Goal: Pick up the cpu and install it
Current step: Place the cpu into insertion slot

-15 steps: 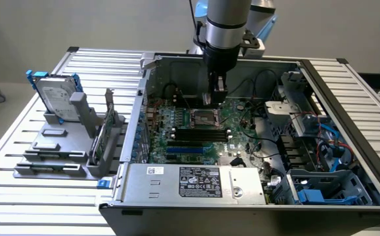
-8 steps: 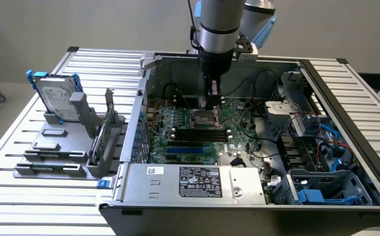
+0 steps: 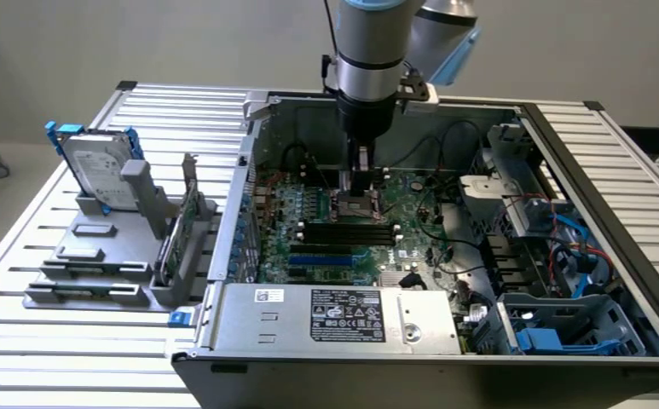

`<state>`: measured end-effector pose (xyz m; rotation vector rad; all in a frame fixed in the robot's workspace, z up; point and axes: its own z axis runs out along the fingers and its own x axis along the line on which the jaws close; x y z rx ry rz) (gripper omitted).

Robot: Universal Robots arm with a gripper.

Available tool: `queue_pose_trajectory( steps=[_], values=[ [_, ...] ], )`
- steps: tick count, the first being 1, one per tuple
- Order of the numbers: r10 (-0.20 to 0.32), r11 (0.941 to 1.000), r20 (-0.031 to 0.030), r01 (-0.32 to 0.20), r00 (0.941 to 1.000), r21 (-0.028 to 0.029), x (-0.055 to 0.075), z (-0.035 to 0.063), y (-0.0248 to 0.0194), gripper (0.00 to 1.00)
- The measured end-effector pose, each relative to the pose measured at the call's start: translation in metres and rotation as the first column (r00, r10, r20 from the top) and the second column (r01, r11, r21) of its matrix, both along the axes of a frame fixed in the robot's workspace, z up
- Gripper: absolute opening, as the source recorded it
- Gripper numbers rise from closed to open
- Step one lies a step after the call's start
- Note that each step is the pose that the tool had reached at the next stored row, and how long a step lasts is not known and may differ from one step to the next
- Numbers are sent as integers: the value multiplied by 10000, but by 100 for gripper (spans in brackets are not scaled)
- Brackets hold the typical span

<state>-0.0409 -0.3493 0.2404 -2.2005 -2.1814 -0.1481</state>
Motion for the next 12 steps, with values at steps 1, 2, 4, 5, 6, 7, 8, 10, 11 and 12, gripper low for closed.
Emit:
queue_pose_trajectory(
  steps=[1, 2, 4, 5, 6, 7, 8, 10, 11, 12],
  values=[
    [-16, 10000, 56, 16, 10000, 0, -5, -11, 0, 55],
    [-31, 10000, 112, 31, 9999, -1, -10, -22, 0, 55],
    [-49, 10000, 174, 50, 9998, -42, -21, -38, 0, 55],
    [-48, 10000, 176, 50, 9998, -79, -21, -41, 0, 55],
    [-47, 9999, 176, 49, 9998, -98, -21, -43, -1, 55],
    [-47, 9999, 178, 48, 9998, -108, -23, -52, -1, 55],
    [-49, 9999, 193, 51, 9998, -110, -28, -68, -1, 55],
    [-48, 9999, 246, 50, 9997, -109, -39, -103, -1, 55],
    [-48, 9999, 269, 51, 9996, -109, -46, -121, -1, 55],
    [-48, 9999, 292, 51, 9996, -109, -53, -140, -1, 55]
  ],
)
